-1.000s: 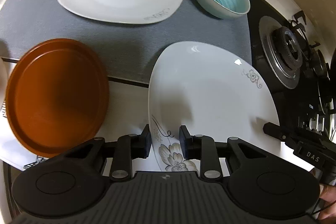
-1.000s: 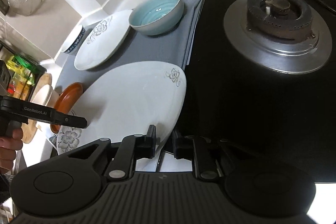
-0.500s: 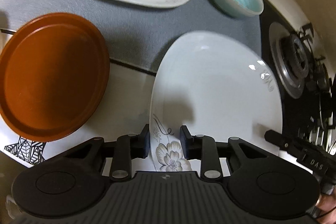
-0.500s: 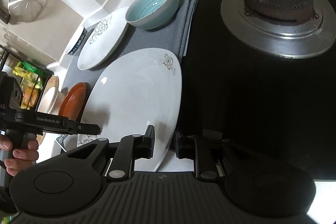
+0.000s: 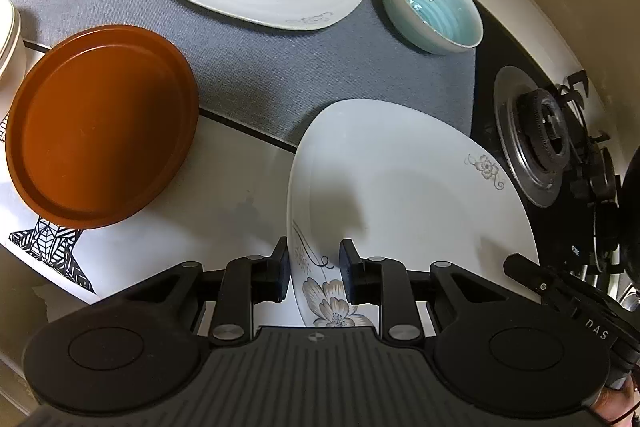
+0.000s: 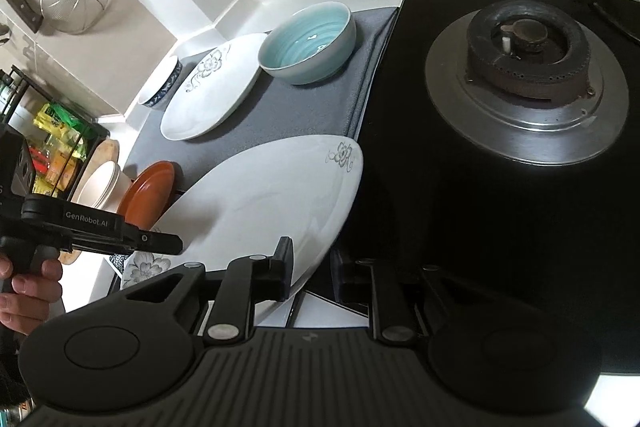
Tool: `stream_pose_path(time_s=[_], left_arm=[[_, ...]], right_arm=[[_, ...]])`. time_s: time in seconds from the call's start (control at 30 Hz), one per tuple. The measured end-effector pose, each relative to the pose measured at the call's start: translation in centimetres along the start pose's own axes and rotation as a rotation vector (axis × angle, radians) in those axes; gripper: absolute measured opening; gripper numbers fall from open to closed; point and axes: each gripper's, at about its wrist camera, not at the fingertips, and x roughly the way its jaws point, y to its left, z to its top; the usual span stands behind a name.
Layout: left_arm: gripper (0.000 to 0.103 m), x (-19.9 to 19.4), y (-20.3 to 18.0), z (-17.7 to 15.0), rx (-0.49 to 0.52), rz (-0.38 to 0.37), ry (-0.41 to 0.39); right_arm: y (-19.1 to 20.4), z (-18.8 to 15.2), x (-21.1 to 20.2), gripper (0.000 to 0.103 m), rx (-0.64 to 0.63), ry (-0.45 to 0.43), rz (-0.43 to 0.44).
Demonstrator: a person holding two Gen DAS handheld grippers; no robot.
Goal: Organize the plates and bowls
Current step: 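Lift the flower-print plate with both grippers and carry it over the mat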
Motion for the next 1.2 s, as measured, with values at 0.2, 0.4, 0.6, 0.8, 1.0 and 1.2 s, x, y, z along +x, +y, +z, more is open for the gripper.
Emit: stream_pose_path(time_s=[0.2,0.4,0.6,0.8,1.0,1.2], left_arm=[[0.027,-0.2,0.6,0.0,0.002,-0.028,0.008],[0.027,-0.7,1.8,1.2,0.014,-0.062,0.001],[0.027,-0.8,3.9,3.3,0.032,-0.13,0.03],[0.026,-2.0,4.9,6.1,0.105,-0.158,0.029],[0.026,-2.7,6.7,9.2,0.133,-0.178,0.043],[0.026,-3.4,8.7,12.7,0.154,-0.188,0.035]], right_arm=[[0.4,0.1,-0.7,0.022,0.009,-0.011,-0.013],[2.4,0.5,-0.9,0.022,-0.008,-0.026,-0.051],[4.6,1.9,-0.3,0.022,0.026,-0.059,-0.09],[7.9,2.8,0.6,0.022,0.042,-0.086,-0.15],[10.9,3.9,2.4,0.022,0.073,-0.118,-0.178],[13.7,5.5,5.0,0.022,0.083,-0.125,-0.195]])
